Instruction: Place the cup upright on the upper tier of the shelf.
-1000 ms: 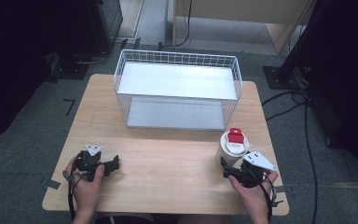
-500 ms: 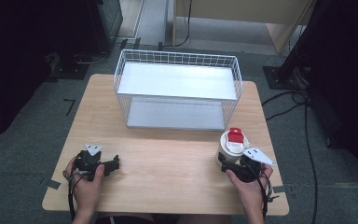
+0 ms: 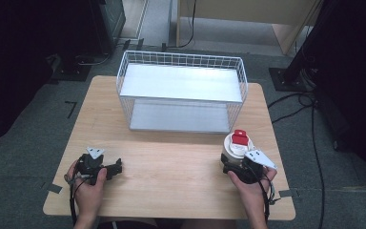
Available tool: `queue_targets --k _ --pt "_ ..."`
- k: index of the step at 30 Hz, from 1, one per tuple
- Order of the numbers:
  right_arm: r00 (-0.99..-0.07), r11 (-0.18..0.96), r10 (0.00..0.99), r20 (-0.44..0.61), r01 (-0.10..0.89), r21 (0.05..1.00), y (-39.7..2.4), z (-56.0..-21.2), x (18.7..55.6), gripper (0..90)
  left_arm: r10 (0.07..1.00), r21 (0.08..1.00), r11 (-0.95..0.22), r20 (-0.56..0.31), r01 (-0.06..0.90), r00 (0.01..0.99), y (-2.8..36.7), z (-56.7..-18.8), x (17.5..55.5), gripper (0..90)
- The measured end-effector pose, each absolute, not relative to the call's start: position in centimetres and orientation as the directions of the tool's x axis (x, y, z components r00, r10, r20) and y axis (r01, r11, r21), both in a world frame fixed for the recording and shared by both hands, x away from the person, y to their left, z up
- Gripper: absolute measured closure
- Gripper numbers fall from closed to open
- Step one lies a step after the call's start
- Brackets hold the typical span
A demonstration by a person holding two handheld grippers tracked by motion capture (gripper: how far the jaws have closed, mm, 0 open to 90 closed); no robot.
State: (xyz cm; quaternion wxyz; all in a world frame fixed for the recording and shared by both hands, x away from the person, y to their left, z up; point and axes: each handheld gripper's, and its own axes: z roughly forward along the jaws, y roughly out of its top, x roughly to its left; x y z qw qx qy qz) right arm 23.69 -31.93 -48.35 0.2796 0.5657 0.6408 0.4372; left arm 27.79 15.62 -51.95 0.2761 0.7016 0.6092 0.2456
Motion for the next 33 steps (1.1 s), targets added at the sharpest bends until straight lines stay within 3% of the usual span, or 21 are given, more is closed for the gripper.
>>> queue_targets --k 10,33 --pt "-0.161 -0.007 0.982 0.096 0.479 0.878 -31.1 -48.3 23.7 8.8 0.991 0.687 -0.105 0.008 0.719 0.137 15.6 -51.9 27.8 0.0" --pt "-0.278 0.017 0.958 0.071 0.301 0.953 -29.1 -42.3 23.1 9.2 0.990 0.687 -0.105 0.008 0.719 0.137 15.6 -51.9 27.8 0.0"
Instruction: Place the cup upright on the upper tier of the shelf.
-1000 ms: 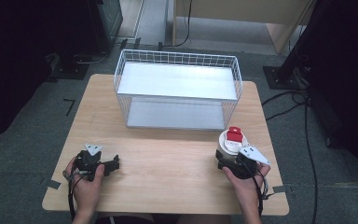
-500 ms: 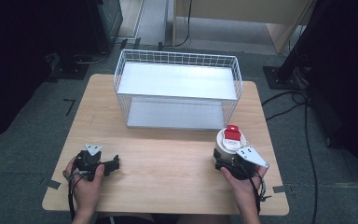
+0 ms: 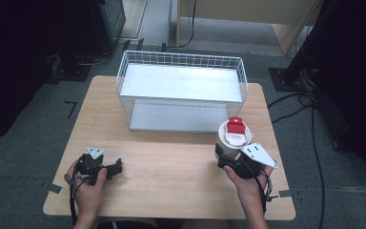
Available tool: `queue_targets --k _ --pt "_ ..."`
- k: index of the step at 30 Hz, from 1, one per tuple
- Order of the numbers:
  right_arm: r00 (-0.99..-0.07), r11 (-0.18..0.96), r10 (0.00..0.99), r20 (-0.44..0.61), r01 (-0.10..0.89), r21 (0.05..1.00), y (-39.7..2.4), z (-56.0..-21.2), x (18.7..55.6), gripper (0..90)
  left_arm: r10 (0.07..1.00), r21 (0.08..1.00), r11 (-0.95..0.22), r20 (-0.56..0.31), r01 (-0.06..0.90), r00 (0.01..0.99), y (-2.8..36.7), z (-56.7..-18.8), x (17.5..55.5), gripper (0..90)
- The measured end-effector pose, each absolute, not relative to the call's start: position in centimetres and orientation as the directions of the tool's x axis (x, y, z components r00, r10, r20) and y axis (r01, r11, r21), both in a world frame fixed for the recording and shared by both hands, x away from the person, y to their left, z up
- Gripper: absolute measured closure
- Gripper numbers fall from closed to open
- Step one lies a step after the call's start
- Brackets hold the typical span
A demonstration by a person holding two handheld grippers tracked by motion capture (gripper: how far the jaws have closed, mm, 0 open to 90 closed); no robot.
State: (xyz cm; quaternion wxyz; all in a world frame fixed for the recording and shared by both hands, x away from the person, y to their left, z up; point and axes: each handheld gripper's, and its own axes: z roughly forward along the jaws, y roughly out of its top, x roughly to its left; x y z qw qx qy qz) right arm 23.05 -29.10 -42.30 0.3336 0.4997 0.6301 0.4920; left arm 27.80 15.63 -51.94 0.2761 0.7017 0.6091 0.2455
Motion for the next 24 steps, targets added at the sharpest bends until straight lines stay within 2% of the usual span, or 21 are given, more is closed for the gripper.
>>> queue_targets --k 9,24 --pt "-0.283 -0.002 0.956 0.072 0.240 0.971 -28.1 -39.3 24.2 9.3 0.990 0.686 -0.108 0.010 0.719 0.139 15.6 -51.9 27.8 0.0" --pt "-0.336 -0.008 0.939 0.071 0.185 0.983 -25.6 -36.4 26.6 9.4 0.990 0.685 -0.110 0.012 0.720 0.140 15.7 -51.9 27.8 0.0"
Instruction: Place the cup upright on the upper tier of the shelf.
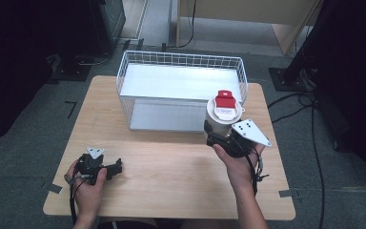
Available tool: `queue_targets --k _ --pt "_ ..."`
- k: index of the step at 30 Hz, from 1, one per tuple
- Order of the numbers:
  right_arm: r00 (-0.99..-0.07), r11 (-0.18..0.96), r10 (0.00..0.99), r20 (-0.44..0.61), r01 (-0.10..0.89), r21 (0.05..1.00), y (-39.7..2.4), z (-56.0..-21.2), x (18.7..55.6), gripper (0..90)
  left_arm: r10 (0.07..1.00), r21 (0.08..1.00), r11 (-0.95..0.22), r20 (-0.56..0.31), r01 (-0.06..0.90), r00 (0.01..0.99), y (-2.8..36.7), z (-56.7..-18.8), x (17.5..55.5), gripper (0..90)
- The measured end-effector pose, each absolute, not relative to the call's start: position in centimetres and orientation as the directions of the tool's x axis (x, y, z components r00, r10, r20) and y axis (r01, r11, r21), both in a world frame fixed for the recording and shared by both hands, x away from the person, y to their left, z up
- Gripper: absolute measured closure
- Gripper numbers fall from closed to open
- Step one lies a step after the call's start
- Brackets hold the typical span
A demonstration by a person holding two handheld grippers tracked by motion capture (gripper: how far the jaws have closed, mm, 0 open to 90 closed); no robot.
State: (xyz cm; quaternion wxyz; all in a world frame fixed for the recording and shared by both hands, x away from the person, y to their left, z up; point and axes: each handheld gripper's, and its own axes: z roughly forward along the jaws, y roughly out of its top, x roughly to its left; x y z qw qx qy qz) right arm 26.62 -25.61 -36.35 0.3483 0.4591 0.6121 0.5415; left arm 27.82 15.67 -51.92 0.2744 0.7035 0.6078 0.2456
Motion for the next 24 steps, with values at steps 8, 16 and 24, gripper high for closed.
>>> queue_targets --k 8,16,24 --pt "-0.367 -0.019 0.927 0.075 0.153 0.988 -24.1 -34.0 28.3 9.5 0.990 0.684 -0.111 0.012 0.721 0.140 15.7 -51.9 27.8 0.0" --pt "-0.375 -0.034 0.923 0.084 0.138 0.990 -22.6 -32.6 30.2 9.5 0.990 0.685 -0.108 0.010 0.721 0.139 15.7 -51.9 27.8 0.0" --pt "-0.371 -0.034 0.925 0.078 0.123 0.992 -21.4 -31.0 32.3 9.5 0.990 0.685 -0.107 0.009 0.721 0.139 15.6 -51.9 27.8 0.0"
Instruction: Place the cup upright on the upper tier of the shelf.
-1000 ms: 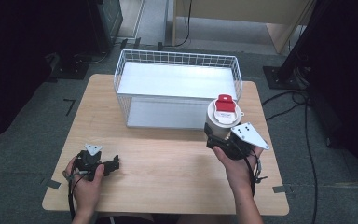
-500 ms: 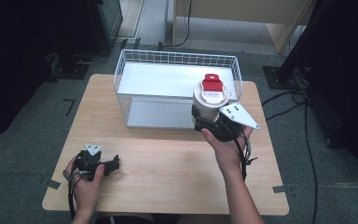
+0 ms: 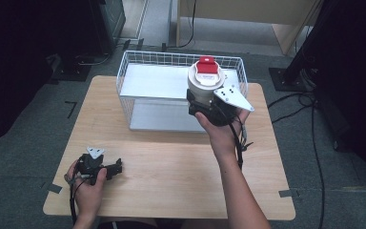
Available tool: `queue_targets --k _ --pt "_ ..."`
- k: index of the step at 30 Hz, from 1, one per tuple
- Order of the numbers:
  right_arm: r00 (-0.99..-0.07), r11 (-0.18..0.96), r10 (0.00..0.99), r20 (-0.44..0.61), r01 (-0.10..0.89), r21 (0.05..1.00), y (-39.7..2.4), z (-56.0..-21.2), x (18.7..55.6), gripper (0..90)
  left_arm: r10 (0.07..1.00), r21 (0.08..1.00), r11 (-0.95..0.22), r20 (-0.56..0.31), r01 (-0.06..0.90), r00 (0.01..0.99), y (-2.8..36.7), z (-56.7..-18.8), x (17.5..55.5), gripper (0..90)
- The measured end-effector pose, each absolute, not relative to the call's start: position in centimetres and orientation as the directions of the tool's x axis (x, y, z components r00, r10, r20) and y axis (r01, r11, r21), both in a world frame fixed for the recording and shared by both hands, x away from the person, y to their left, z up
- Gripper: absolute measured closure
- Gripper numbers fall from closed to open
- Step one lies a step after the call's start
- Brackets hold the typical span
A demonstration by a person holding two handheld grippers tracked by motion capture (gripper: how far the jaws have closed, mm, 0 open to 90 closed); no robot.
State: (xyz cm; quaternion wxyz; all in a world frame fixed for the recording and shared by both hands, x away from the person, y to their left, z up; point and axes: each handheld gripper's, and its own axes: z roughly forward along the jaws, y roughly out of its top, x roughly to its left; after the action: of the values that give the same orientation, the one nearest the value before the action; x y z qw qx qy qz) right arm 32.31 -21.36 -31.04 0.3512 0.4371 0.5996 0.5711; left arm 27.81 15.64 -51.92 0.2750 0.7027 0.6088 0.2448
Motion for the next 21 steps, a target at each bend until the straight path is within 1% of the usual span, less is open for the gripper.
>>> queue_targets --k 11,17,21 --pt "-0.361 -0.039 0.930 0.072 0.097 0.994 -20.2 -29.7 35.2 9.5 0.990 0.683 -0.109 0.010 0.722 0.140 15.7 -51.9 27.8 0.0" --pt "-0.353 -0.048 0.933 0.073 0.080 0.996 -19.7 -29.8 36.8 9.5 0.990 0.683 -0.111 0.011 0.722 0.141 15.7 -51.9 27.8 0.0" --pt "-0.335 -0.047 0.939 0.077 0.097 0.994 -19.2 -30.4 38.2 9.5 0.990 0.685 -0.110 0.010 0.720 0.142 15.6 -51.9 27.9 0.0"
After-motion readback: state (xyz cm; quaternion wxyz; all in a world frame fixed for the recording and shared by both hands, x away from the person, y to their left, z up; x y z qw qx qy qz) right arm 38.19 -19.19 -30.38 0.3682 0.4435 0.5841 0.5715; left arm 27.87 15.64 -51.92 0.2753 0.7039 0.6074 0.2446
